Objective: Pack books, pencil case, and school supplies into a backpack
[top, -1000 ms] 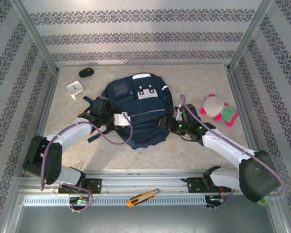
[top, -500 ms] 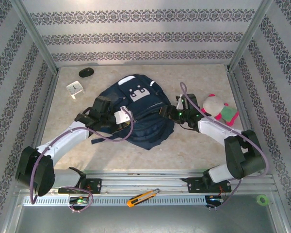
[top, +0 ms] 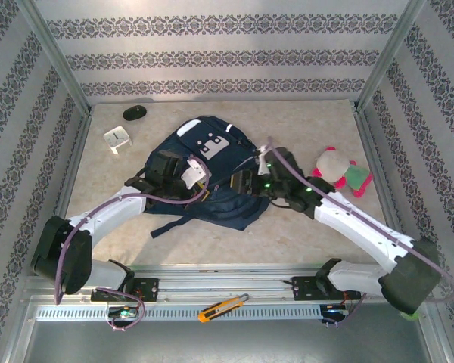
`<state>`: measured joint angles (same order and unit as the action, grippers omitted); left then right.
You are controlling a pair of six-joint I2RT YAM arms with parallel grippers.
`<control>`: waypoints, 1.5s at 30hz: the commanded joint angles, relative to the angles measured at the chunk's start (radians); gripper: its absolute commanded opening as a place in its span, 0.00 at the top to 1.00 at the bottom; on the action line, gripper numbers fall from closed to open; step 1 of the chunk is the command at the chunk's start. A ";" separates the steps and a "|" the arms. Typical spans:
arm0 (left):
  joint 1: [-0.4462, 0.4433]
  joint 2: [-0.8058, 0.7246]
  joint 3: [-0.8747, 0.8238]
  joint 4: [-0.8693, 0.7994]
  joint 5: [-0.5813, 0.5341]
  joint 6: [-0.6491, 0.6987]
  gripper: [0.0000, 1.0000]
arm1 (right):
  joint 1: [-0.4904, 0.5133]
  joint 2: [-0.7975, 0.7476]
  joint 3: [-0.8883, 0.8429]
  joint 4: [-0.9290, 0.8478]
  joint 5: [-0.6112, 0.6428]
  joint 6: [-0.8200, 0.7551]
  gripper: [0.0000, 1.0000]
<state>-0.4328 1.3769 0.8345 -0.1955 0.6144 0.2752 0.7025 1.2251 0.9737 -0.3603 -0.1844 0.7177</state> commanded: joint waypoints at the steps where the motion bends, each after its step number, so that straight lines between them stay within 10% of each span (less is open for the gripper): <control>1: -0.009 0.010 0.027 0.059 0.101 -0.094 1.00 | 0.077 0.078 0.068 -0.122 0.166 0.067 0.46; 18: -0.007 0.005 0.007 0.161 0.194 -0.181 1.00 | 0.190 0.395 0.296 -0.177 0.235 -0.015 0.46; 31: 0.003 -0.014 -0.001 0.148 0.186 -0.171 1.00 | 0.143 0.328 0.220 -0.291 0.434 0.039 0.78; 38: 0.004 -0.016 -0.001 0.153 0.184 -0.173 1.00 | 0.143 0.371 0.252 -0.277 0.406 0.033 0.69; 45: 0.006 -0.028 0.004 0.082 0.148 -0.097 1.00 | 0.114 0.372 0.254 -0.256 0.342 -0.023 0.95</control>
<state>-0.4301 1.3945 0.8173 -0.0959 0.6987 0.1387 0.8570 1.5784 1.2282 -0.5655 0.1299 0.7250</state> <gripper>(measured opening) 0.052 0.068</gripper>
